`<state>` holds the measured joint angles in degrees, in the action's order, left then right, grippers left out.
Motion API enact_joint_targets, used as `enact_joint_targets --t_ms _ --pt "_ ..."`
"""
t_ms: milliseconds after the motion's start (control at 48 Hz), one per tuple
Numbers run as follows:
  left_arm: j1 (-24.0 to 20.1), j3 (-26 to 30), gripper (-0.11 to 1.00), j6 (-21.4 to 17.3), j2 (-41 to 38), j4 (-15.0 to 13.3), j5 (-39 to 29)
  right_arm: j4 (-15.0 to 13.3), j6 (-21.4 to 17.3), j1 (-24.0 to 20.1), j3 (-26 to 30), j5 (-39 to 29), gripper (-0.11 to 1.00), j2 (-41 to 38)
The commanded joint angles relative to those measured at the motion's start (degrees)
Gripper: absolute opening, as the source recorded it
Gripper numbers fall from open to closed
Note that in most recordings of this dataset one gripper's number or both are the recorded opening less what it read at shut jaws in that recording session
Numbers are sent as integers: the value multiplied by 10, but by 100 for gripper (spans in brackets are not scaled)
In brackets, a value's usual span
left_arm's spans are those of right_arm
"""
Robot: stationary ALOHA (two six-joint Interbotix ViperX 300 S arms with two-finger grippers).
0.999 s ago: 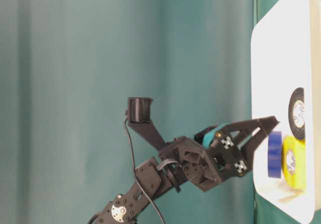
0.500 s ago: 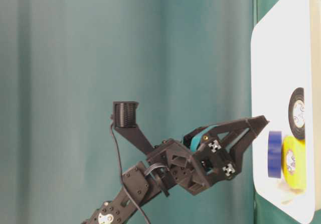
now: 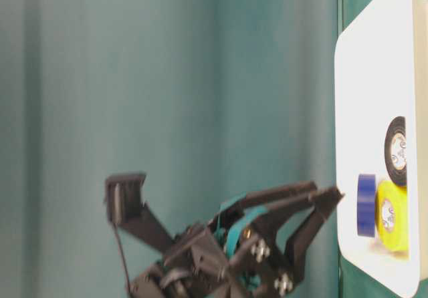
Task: Put the tape into the white case with the left arm.
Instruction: 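Release the black roll in the tray and withdraw the left gripper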
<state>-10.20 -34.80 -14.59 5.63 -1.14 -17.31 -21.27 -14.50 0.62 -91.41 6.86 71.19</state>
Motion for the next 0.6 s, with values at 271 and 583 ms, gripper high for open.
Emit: enact_joint_targets --t_ms 271,583 --pt "34 -120 75 2 117 -2 142 -4 -1 1 -3 4 -9 -4" --pt "79 -183 74 4 184 -4 159 -4 -1 1 -3 4 -9 -3"
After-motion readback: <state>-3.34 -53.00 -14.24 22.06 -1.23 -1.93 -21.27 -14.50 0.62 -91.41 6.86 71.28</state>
